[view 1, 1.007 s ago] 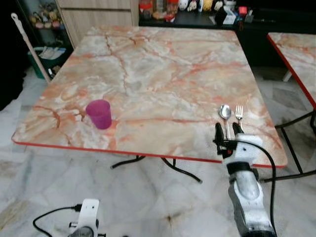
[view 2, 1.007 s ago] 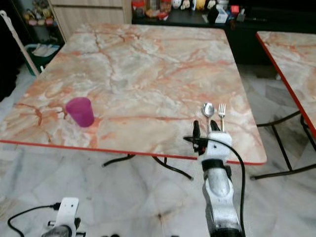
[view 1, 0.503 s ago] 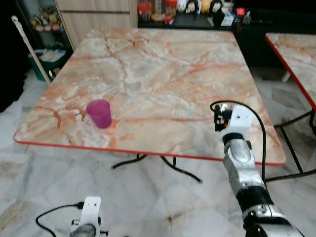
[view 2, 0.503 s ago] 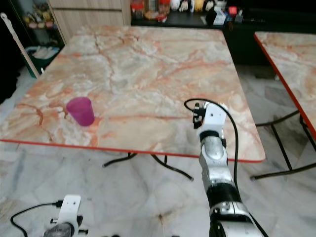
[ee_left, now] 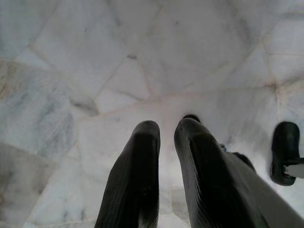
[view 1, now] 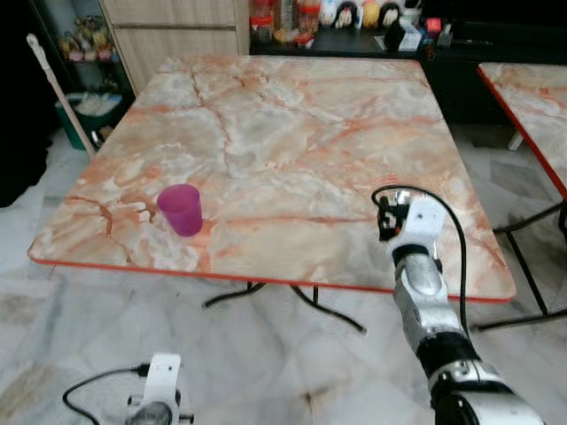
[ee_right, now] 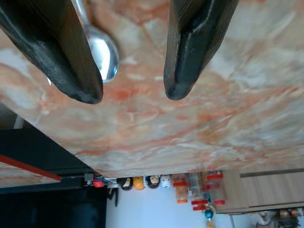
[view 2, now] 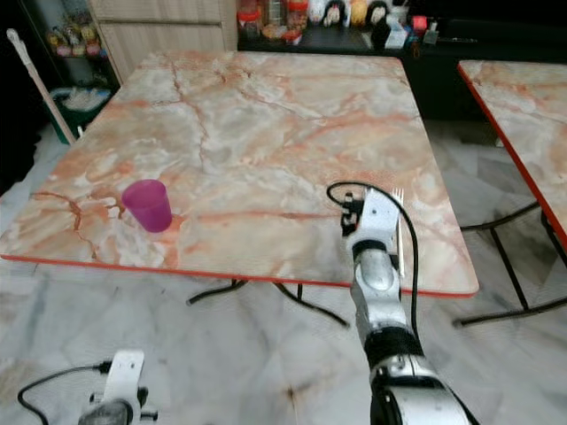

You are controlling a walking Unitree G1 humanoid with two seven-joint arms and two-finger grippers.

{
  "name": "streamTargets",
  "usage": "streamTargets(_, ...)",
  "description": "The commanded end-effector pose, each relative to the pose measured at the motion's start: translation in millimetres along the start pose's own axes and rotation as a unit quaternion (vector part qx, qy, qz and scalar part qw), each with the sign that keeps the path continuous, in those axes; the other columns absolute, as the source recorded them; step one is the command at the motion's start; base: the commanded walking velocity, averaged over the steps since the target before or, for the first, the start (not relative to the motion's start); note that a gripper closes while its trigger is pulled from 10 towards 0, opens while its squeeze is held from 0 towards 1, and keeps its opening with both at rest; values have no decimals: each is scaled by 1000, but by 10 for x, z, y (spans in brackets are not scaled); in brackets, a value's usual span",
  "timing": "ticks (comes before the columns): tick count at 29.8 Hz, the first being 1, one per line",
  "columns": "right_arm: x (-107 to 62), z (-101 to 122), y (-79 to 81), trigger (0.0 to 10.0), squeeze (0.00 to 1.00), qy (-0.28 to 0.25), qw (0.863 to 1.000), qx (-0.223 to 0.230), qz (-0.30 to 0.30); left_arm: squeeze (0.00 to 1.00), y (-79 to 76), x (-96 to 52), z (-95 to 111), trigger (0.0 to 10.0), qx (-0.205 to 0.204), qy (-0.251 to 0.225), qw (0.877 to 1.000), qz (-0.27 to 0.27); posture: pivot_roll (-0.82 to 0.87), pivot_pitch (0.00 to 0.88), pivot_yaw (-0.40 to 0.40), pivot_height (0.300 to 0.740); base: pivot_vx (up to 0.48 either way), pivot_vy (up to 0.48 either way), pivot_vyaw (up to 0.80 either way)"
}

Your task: Setting the table

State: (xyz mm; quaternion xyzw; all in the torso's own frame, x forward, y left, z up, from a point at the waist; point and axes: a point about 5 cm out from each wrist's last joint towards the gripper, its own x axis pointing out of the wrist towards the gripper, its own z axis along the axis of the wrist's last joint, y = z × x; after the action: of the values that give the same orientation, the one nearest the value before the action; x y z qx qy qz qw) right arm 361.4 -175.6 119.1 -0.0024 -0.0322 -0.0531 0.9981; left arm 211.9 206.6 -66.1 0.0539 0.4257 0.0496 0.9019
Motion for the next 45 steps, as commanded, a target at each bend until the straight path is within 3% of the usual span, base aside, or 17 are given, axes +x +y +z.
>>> streamTargets(1, 11, 0, 16, 10000, 0, 2, 1000, 7, 0, 0, 14, -12, -79, 10000, -4, 14, 1000, 5, -53, 123, -1, 740, 244, 0, 0)
streamTargets(33, -167, -70, 227, 10000, 0, -31, 998, 40, 25, 0, 20, -30, -166, 10000, -2, 23, 1000, 2, -46, 139, -9, 740, 210, 0, -102)
streamTargets(39, -377, -130, 227, 10000, 0, -20, 999, 27, 36, 0, 40, -45, -233, 10000, -8, 32, 999, 11, -48, 148, -19, 740, 0, 0, 0)
streamTargets(45, -465, -64, 183, 10000, 0, -24, 998, 25, 47, 0, 40, -53, -268, 10000, -5, 36, 999, 10, -70, 156, -15, 740, 0, 0, 0)
